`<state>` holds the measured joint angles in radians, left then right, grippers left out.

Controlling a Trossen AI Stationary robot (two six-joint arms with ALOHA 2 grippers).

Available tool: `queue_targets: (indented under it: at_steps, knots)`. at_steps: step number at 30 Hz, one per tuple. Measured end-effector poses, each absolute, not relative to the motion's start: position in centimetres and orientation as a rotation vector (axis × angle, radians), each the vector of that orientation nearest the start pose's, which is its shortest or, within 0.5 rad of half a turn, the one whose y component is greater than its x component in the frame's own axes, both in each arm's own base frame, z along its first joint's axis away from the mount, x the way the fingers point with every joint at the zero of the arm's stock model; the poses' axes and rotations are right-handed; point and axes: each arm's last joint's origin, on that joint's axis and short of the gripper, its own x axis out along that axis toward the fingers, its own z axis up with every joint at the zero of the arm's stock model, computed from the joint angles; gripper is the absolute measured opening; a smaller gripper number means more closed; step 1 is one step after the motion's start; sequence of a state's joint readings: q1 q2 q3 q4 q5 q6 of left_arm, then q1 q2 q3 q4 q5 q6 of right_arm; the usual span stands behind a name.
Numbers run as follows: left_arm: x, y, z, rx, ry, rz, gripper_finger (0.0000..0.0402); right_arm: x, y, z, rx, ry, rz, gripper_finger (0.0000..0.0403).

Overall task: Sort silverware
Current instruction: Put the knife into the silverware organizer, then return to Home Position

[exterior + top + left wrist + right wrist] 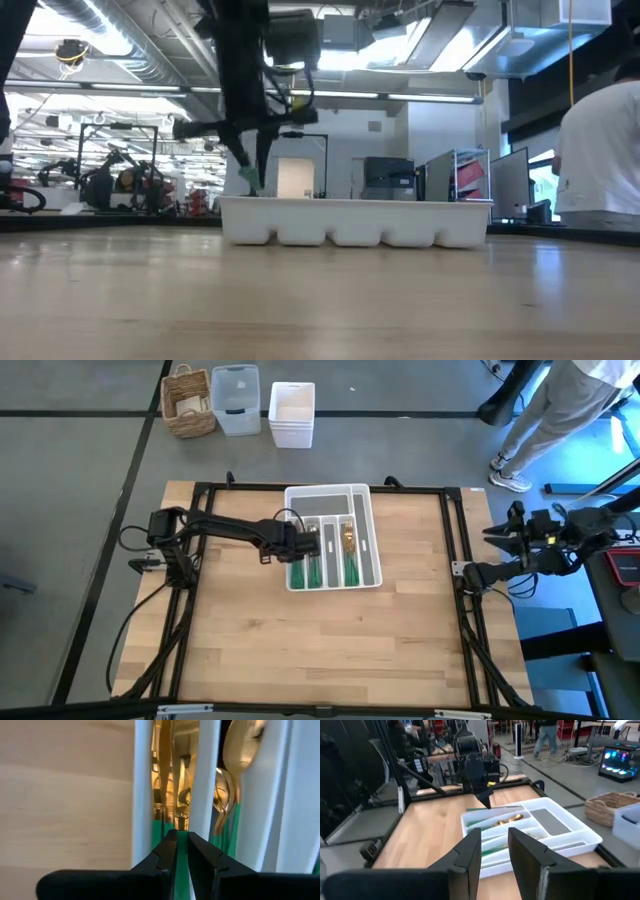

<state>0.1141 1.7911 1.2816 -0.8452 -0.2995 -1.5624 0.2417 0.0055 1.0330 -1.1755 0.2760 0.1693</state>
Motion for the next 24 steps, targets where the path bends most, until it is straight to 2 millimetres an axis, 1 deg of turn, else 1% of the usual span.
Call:
queue_targets:
  at_steps: [4,8,12,16,20,24]
  knots:
    - [33.4,4.6,18.0,-1.223,0.751,1.337,0.0028,-6.8,-2.5,33.1,0.114,0.138,-0.047,0.0101]
    - [33.3,4.6,16.9,-1.244,0.726,1.314,0.0029,-6.8,-2.5,33.2,0.116,0.131,-0.047,0.0101]
    - [33.5,4.7,17.0,-1.203,0.743,1.265,0.0043,-6.9,-2.5,33.2,0.115,0.13,-0.048,0.0101]
    - [33.7,4.7,17.0,-1.167,0.779,1.211,0.008,-6.9,-2.5,33.2,0.115,0.132,-0.048,0.0101]
    - [33.6,5.0,17.0,-1.201,0.824,1.177,0.0118,-6.9,-2.5,33.2,0.115,0.132,-0.048,0.0101]
    - [33.3,5.3,18.0,-1.255,0.872,1.092,0.0136,-7.0,-2.5,33.3,0.116,0.128,-0.048,0.0101]
